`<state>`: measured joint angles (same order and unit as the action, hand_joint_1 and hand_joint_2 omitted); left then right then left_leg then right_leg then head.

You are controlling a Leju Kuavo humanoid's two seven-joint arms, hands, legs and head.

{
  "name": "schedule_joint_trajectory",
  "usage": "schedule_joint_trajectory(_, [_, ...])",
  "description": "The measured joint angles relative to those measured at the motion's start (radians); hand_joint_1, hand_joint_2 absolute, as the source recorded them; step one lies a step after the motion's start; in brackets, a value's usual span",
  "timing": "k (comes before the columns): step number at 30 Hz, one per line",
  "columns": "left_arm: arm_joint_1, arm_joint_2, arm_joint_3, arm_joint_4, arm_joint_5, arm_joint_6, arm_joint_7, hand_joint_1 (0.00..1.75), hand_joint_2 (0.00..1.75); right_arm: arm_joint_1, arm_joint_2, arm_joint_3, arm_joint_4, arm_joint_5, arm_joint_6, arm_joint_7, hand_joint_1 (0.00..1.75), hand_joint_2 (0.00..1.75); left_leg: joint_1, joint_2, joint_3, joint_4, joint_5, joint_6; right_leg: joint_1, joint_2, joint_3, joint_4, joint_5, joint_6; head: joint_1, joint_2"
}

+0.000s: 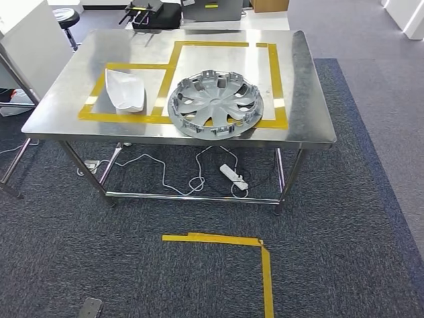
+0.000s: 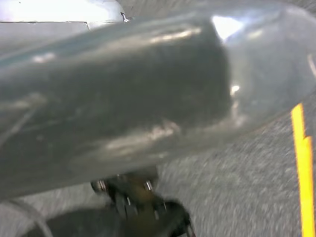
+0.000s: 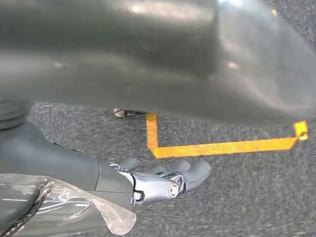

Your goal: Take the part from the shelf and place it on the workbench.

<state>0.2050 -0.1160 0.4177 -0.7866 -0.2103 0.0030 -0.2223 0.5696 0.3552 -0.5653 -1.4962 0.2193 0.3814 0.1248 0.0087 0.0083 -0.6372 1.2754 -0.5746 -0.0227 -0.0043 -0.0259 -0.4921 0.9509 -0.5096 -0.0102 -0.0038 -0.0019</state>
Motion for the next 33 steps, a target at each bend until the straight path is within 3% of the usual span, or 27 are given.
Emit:
schedule_joint_trajectory(2, [0.006,-0.002,-0.010,-0.004,0.022,-0.020,0.017,0.00,0.00,-0.003,0.000,-0.001,0.001,-0.021,-0.013,0.002,0.00,0.00,0.006,0.012,0.090,-0.100,0.046,-0.004,-0.001,-0.013,-0.031,0.022,0.011,0.007,0.000,0.000])
schedule_joint_trajectory(4, [0.014,-0.003,-0.026,-0.019,0.039,-0.035,0.038,0.00,0.00,-0.003,0.000,-0.003,-0.004,-0.043,-0.022,0.015,0.00,0.00,0.003,0.030,0.179,-0.238,0.039,0.002,0.000,-0.028,-0.052,0.039,0.023,0.020,0.000,0.000])
schedule_joint_trajectory(5, [0.020,-0.003,-0.035,-0.028,0.052,-0.043,0.050,0.00,0.00,-0.004,0.000,-0.004,-0.010,-0.053,-0.025,0.024,0.00,0.00,-0.001,0.034,0.198,-0.280,0.030,0.008,0.000,-0.037,-0.060,0.043,0.030,0.026,-0.001,0.000])
schedule_joint_trajectory(7, [0.036,-0.004,-0.044,-0.044,0.090,-0.059,0.070,0.00,0.00,-0.006,0.000,-0.005,-0.023,-0.068,-0.028,0.034,0.00,0.00,-0.007,0.026,0.190,-0.301,0.033,0.028,-0.002,-0.050,-0.069,0.043,0.043,0.038,0.000,0.000])
schedule_joint_trajectory(8, [0.045,-0.005,-0.045,-0.051,0.108,-0.066,0.077,0.00,0.00,-0.007,0.000,-0.006,-0.030,-0.074,-0.029,0.035,0.00,0.00,-0.007,0.022,0.180,-0.303,0.042,0.038,-0.005,-0.044,-0.074,0.047,0.037,0.044,0.000,0.000])
schedule_joint_trajectory(10, [0.057,-0.008,-0.047,-0.064,0.135,-0.076,0.085,0.00,0.00,-0.008,0.000,-0.008,-0.040,-0.085,-0.034,0.032,0.00,0.00,-0.007,0.014,0.157,-0.306,0.063,0.056,-0.007,-0.013,-0.098,0.103,-0.030,0.051,0.002,0.000])
schedule_joint_trajectory(12, [0.064,-0.008,-0.050,-0.081,0.153,-0.083,0.092,0.00,0.00,-0.008,0.000,-0.010,-0.046,-0.096,-0.038,0.021,0.00,0.00,-0.012,0.000,0.130,-0.305,0.085,0.067,-0.007,0.015,-0.132,0.225,-0.127,0.051,0.003,0.000])
schedule_joint_trajectory(13, [0.070,-0.008,-0.054,-0.091,0.162,-0.086,0.097,0.00,0.00,-0.009,0.000,-0.010,-0.049,-0.100,-0.039,0.014,0.00,0.00,-0.016,-0.008,0.115,-0.305,0.097,0.069,-0.006,0.020,-0.142,0.282,-0.155,0.049,0.003,0.000])
schedule_joint_trajectory(14, [0.076,-0.008,-0.058,-0.101,0.170,-0.088,0.102,0.00,0.00,-0.010,0.000,-0.011,-0.052,-0.102,-0.038,0.008,0.00,0.00,-0.019,-0.015,0.101,-0.303,0.108,0.070,-0.005,0.022,-0.139,0.314,-0.158,0.046,0.003,0.000])
schedule_joint_trajectory(15, [0.082,-0.008,-0.063,-0.110,0.177,-0.090,0.108,0.00,0.00,-0.012,0.000,-0.012,-0.055,-0.103,-0.037,0.002,0.00,0.00,-0.022,-0.023,0.087,-0.302,0.119,0.070,-0.003,0.024,-0.121,0.313,-0.142,0.042,0.003,0.000])
schedule_joint_trajectory(16, [0.089,-0.008,-0.067,-0.119,0.183,-0.091,0.114,0.00,0.00,-0.014,0.000,-0.013,-0.058,-0.103,-0.035,-0.003,0.00,0.00,-0.024,-0.033,0.074,-0.300,0.129,0.069,-0.001,0.029,-0.084,0.272,-0.111,0.036,0.002,0.000])
schedule_joint_trajectory(18, [0.099,-0.008,-0.077,-0.137,0.199,-0.091,0.126,0.00,0.00,-0.021,-0.001,-0.019,-0.062,-0.101,-0.028,-0.019,0.00,0.00,-0.027,-0.054,0.052,-0.295,0.148,0.065,0.003,0.067,0.023,0.124,-0.062,0.022,0.003,0.000])
schedule_joint_trajectory(19, [0.103,-0.007,-0.083,-0.147,0.207,-0.090,0.130,0.00,0.00,-0.025,-0.001,-0.022,-0.063,-0.099,-0.023,-0.029,0.00,0.00,-0.028,-0.066,0.043,-0.292,0.159,0.063,0.004,0.086,0.069,0.052,-0.055,0.019,0.002,0.000])
schedule_joint_trajectory(21, [0.111,-0.006,-0.095,-0.164,0.218,-0.085,0.136,0.00,0.00,-0.035,-0.001,-0.027,-0.064,-0.092,-0.014,-0.044,0.00,0.00,-0.029,-0.087,0.025,-0.290,0.182,0.056,0.005,0.097,0.105,-0.014,-0.061,0.019,0.002,0.000])
schedule_joint_trajectory(23, [0.126,-0.002,-0.103,-0.177,0.227,-0.080,0.141,0.00,0.00,-0.046,-0.001,-0.030,-0.065,-0.088,-0.008,-0.052,0.00,0.00,-0.030,-0.101,0.011,-0.288,0.193,0.045,0.002,0.073,0.090,-0.022,-0.053,0.017,0.002,0.000])
schedule_joint_trajectory(24, [0.134,0.001,-0.107,-0.183,0.231,-0.078,0.144,0.00,0.00,-0.051,-0.001,-0.031,-0.065,-0.088,-0.006,-0.056,0.00,0.00,-0.030,-0.093,0.003,-0.274,0.174,0.038,-0.001,0.060,0.080,-0.024,-0.046,0.012,-0.001,0.000])
schedule_joint_trajectory(26, [0.145,0.005,-0.117,-0.198,0.242,-0.074,0.149,0.00,0.00,-0.057,-0.002,-0.031,-0.066,-0.089,-0.004,-0.061,0.00,0.00,-0.025,-0.053,-0.021,-0.188,0.080,0.024,-0.004,0.028,0.061,-0.024,-0.031,0.002,-0.008,0.000])
schedule_joint_trajectory(28, [0.149,0.007,-0.129,-0.214,0.254,-0.071,0.156,0.00,0.00,-0.061,-0.003,-0.029,-0.066,-0.093,-0.009,-0.062,0.00,0.00,-0.014,-0.026,-0.041,-0.057,-0.005,0.011,-0.003,-0.005,0.039,-0.017,-0.019,-0.001,-0.012,0.000])
schedule_joint_trajectory(29, [0.152,0.008,-0.134,-0.222,0.262,-0.069,0.161,0.00,0.00,-0.064,-0.004,-0.027,-0.066,-0.097,-0.014,-0.062,0.00,0.00,-0.008,-0.020,-0.039,-0.011,-0.013,0.005,-0.003,-0.021,0.026,-0.011,-0.013,0.000,-0.012,0.000])
schedule_joint_trajectory(30, [0.155,0.009,-0.140,-0.230,0.268,-0.068,0.165,0.00,0.00,-0.066,-0.005,-0.022,-0.066,-0.101,-0.021,-0.062,0.00,0.00,-0.002,-0.017,-0.024,0.007,0.002,0.000,-0.003,-0.036,0.011,-0.003,-0.008,0.002,-0.012,0.000])
schedule_joint_trajectory(31, [0.160,0.011,-0.144,-0.237,0.275,-0.067,0.168,0.00,0.00,-0.067,-0.006,-0.016,-0.066,-0.106,-0.027,-0.062,0.00,0.00,0.003,-0.012,0.006,-0.010,0.032,-0.003,-0.003,-0.050,-0.004,0.006,-0.004,0.005,-0.012,0.000])
schedule_joint_trajectory(32, [0.164,0.012,-0.149,-0.244,0.280,-0.067,0.171,0.00,0.00,-0.068,-0.008,-0.009,-0.066,-0.109,-0.032,-0.062,0.00,0.00,0.007,-0.001,0.054,-0.062,0.058,-0.005,-0.004,-0.063,-0.015,0.016,0.000,0.008,-0.012,0.000])
schedule_joint_trajectory(33, [0.167,0.013,-0.154,-0.252,0.282,-0.067,0.173,0.00,0.00,-0.068,-0.009,-0.003,-0.066,-0.112,-0.035,-0.062,0.00,0.00,0.007,0.018,0.109,-0.135,0.064,-0.006,-0.003,-0.075,-0.025,0.025,0.004,0.012,-0.013,0.000])
